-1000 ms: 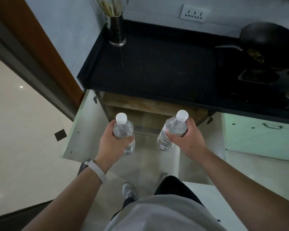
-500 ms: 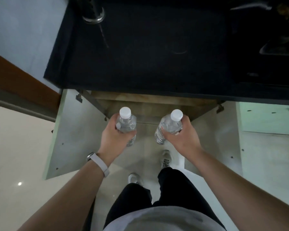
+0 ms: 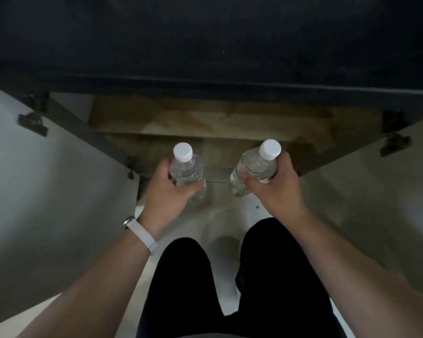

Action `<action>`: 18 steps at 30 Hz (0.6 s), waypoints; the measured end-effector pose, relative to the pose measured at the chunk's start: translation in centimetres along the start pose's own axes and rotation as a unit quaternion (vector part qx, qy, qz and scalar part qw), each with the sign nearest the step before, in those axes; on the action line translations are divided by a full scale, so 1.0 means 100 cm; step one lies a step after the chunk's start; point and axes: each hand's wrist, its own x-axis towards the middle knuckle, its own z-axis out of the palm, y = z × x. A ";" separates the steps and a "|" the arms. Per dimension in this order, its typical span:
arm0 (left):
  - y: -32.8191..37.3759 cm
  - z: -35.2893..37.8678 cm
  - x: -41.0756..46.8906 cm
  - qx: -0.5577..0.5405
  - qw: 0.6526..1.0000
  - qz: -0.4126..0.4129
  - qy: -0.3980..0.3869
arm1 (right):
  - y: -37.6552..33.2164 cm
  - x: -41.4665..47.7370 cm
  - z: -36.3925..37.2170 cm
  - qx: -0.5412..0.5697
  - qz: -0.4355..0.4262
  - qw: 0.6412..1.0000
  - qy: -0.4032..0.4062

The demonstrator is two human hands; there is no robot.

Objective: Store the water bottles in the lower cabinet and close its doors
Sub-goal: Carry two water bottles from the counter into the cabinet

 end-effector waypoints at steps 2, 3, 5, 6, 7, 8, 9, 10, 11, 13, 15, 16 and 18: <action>-0.025 0.012 0.018 0.002 1.000 0.012 0.003 | 0.025 0.017 0.014 0.014 -0.020 1.000 0.002; -0.035 0.018 0.025 -0.002 1.000 0.021 0.008 | 0.035 0.025 0.020 0.016 -0.032 0.999 0.003; -0.055 0.027 0.041 -0.011 0.999 0.044 0.024 | 0.053 0.042 0.032 0.014 -0.063 0.998 0.007; -0.063 0.032 0.048 -0.016 0.998 0.054 0.027 | 0.061 0.049 0.037 0.015 -0.076 0.997 0.007; -0.070 0.036 0.055 -0.018 0.998 0.062 0.029 | 0.068 0.055 0.042 0.015 -0.087 0.996 0.006; -0.076 0.040 0.060 -0.017 0.997 0.070 0.028 | 0.075 0.060 0.046 0.015 -0.096 0.995 0.007; -0.081 0.043 0.066 -0.013 0.996 0.080 0.028 | 0.081 0.064 0.049 0.016 -0.105 0.994 0.011; -0.084 0.046 0.070 -0.009 0.996 0.091 0.026 | 0.085 0.068 0.051 0.020 -0.111 0.994 0.015; -0.085 0.047 0.073 -0.008 0.995 0.100 0.025 | 0.088 0.071 0.053 0.024 -0.114 0.993 0.018; -0.085 0.049 0.076 -0.012 0.993 0.115 0.023 | 0.094 0.074 0.054 0.035 -0.125 0.991 0.029; -0.080 0.049 0.079 -0.018 0.991 0.129 0.017 | 0.095 0.078 0.054 0.046 -0.134 0.989 0.038; -0.075 0.048 0.080 -0.021 0.990 0.138 0.013 | 0.094 0.079 0.052 0.048 -0.138 0.988 0.040; -0.062 0.044 0.081 -0.025 0.987 0.158 0.007 | 0.087 0.079 0.047 0.052 -0.143 0.987 0.043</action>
